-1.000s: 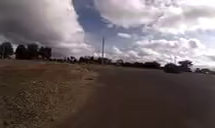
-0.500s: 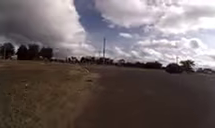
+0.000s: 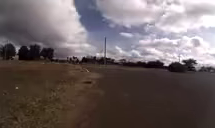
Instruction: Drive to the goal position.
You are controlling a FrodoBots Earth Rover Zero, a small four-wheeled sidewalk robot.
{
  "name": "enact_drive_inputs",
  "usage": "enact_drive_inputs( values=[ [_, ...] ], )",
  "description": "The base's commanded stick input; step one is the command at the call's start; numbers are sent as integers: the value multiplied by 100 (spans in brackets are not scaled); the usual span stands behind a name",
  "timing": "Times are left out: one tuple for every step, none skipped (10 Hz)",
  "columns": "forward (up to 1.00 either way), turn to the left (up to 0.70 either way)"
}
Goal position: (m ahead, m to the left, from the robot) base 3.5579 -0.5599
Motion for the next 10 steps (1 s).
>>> enact_drive_inputs(
  values=[
    [73,0],
    [73,0],
    [74,0],
    [76,0],
    [75,0],
    [75,0],
    [74,0],
    [73,0],
    [74,0],
    [76,0]
  ],
)
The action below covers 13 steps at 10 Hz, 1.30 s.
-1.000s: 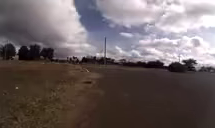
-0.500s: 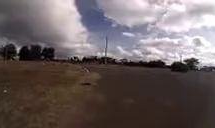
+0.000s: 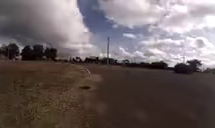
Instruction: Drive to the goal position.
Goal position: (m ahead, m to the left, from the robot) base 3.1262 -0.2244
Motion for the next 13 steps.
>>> enact_drive_inputs(
  values=[
    [73,-15],
    [73,-31],
    [74,-14],
    [75,0],
    [74,0],
    [73,-17],
    [73,-7],
    [73,0],
    [73,0],
    [73,0],
    [72,0],
    [72,0],
    [73,0]
  ],
)
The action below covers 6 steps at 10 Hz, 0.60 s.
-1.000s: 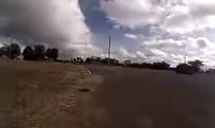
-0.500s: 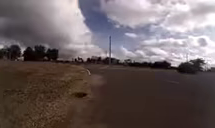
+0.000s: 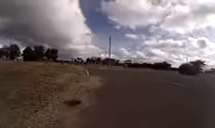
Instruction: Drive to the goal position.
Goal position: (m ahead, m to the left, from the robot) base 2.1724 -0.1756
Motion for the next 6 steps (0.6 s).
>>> enact_drive_inputs(
  values=[
    [73,0],
    [73,0],
    [75,0],
    [73,0],
    [73,0],
    [73,0]
  ],
)
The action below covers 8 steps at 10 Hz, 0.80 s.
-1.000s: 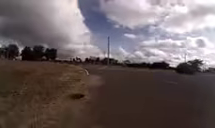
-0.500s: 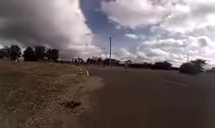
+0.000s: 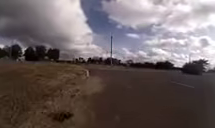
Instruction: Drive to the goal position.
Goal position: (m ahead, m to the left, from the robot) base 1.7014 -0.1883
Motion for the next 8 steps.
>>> enact_drive_inputs(
  values=[
    [73,0],
    [73,0],
    [75,0],
    [76,0],
    [76,0],
    [75,0],
    [75,0],
    [76,0]
  ],
)
